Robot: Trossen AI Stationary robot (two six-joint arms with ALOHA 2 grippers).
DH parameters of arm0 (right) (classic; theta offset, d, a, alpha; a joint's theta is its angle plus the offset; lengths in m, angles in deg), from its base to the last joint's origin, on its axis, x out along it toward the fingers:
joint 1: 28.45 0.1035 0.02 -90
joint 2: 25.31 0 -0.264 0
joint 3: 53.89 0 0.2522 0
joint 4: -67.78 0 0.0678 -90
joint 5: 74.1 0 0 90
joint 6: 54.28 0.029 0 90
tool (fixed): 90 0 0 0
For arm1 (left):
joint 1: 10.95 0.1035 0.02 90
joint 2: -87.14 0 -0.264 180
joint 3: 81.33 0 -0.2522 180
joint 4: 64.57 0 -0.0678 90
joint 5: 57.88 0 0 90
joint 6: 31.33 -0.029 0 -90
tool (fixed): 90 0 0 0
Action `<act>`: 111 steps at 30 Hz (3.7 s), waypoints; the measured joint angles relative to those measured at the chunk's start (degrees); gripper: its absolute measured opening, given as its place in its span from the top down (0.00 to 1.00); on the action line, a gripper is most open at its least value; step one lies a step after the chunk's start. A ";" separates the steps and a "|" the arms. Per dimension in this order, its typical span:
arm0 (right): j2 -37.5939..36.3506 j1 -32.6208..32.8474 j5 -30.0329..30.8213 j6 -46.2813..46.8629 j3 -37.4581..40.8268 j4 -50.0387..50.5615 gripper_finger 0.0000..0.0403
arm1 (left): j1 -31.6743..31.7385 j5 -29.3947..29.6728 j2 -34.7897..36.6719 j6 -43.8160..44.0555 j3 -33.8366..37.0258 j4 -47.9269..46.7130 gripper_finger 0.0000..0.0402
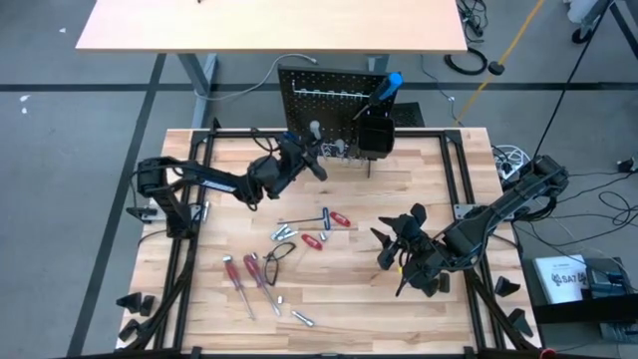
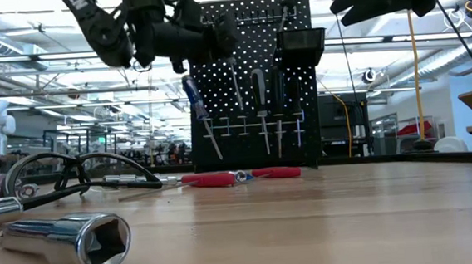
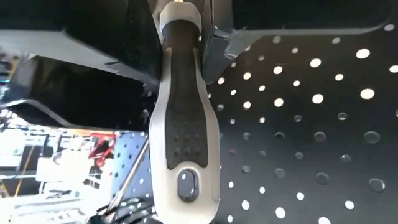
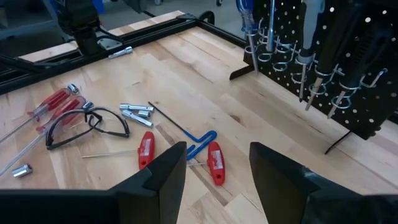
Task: Hang tools onto peg board
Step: Hang the gray socket screwdriver onto the peg board
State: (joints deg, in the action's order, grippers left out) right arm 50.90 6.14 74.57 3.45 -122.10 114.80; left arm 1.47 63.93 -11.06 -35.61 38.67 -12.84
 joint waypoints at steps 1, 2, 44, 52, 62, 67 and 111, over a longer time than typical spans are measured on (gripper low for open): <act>0.00 0.00 0.00 -0.03 0.00 0.00 0.58 | 0.06 0.34 -0.69 -0.80 0.00 0.91 0.79; 0.00 0.00 0.00 -0.03 0.00 0.01 0.58 | 0.18 0.83 -1.23 -1.26 0.00 1.14 0.79; 2.34 -1.38 -0.31 0.12 0.00 -0.46 0.58 | 4.70 -1.68 -7.62 -3.78 -3.38 6.85 0.79; 2.34 -1.38 -0.52 0.12 0.00 -0.44 0.58 | 3.17 -1.64 -7.80 -4.81 -3.73 5.32 0.79; 2.32 -1.38 -0.50 0.12 0.00 -0.44 0.58 | 3.48 -1.48 -7.73 -5.22 -4.11 2.28 0.79; 2.32 -1.38 -0.48 0.12 0.00 -0.55 0.58 | 4.08 -1.61 -7.73 -4.30 -4.11 2.32 0.79; 2.29 -1.39 -1.99 0.10 0.00 -0.91 0.58 | -0.57 6.51 -12.39 -6.00 -5.01 -6.70 0.40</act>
State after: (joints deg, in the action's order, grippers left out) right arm 53.19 4.74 72.58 3.55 -122.10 113.89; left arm 0.90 70.44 -23.45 -41.60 33.67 -19.54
